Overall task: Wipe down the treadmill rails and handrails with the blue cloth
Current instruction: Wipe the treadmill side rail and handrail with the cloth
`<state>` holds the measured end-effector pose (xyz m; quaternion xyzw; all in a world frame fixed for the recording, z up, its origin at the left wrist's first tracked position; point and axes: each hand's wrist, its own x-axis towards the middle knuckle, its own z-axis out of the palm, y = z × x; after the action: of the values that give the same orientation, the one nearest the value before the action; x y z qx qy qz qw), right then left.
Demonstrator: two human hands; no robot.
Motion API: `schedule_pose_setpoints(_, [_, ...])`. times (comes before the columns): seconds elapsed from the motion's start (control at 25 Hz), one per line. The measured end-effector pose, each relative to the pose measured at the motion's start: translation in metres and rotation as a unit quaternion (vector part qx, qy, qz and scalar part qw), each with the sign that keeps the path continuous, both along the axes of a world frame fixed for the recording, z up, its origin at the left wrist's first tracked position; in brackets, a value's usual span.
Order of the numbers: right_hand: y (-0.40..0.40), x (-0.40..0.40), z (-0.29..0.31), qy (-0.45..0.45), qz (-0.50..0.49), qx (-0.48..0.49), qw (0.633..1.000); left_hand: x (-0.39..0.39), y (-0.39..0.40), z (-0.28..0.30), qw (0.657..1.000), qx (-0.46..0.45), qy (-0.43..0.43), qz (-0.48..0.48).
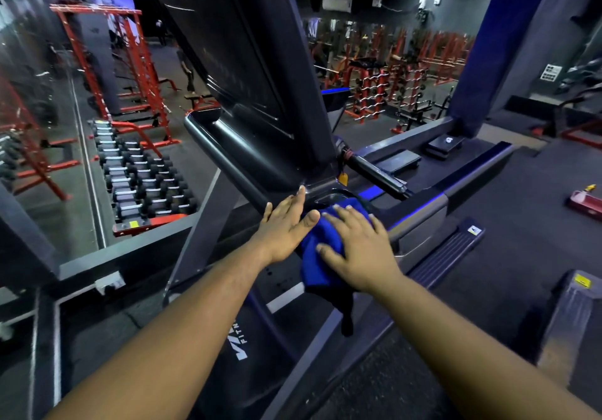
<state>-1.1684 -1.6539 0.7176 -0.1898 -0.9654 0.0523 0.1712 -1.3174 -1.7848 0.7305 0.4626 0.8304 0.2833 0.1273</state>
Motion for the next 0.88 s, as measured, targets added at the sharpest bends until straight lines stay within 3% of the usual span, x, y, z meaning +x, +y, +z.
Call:
schedule_pose_setpoints(0.12, [0.026, 0.031, -0.011, 0.001, 0.079, 0.003, 0.997, 0.003, 0.005, -0.003, 1.0, 0.012, 0.029, 0.004])
schedule_pose_setpoints(0.36, [0.119, 0.018, 0.0, 0.011, -0.056, -0.073, 0.996, 0.026, 0.03, 0.009, 0.989, -0.022, 0.143, -0.005])
schedule_pose_setpoints(0.52, [0.138, 0.044, -0.015, 0.025, 0.077, -0.044, 0.996, 0.049, 0.077, 0.017, 0.979, -0.056, 0.194, 0.002])
schedule_pose_setpoints(0.6, [0.176, 0.049, -0.015, 0.018, 0.068, -0.029, 0.997, 0.057, 0.098, 0.017, 0.973, -0.086, 0.212, -0.003])
schedule_pose_setpoints(0.76, [0.249, 0.012, 0.007, -0.07, -0.068, -0.062, 0.993, 0.07, 0.148, 0.015, 0.972, -0.14, 0.19, 0.015])
schedule_pose_setpoints(0.88, [0.267, -0.019, 0.022, -0.158, -0.048, -0.064, 0.984, 0.073, 0.168, 0.01, 0.967, -0.179, 0.176, 0.032])
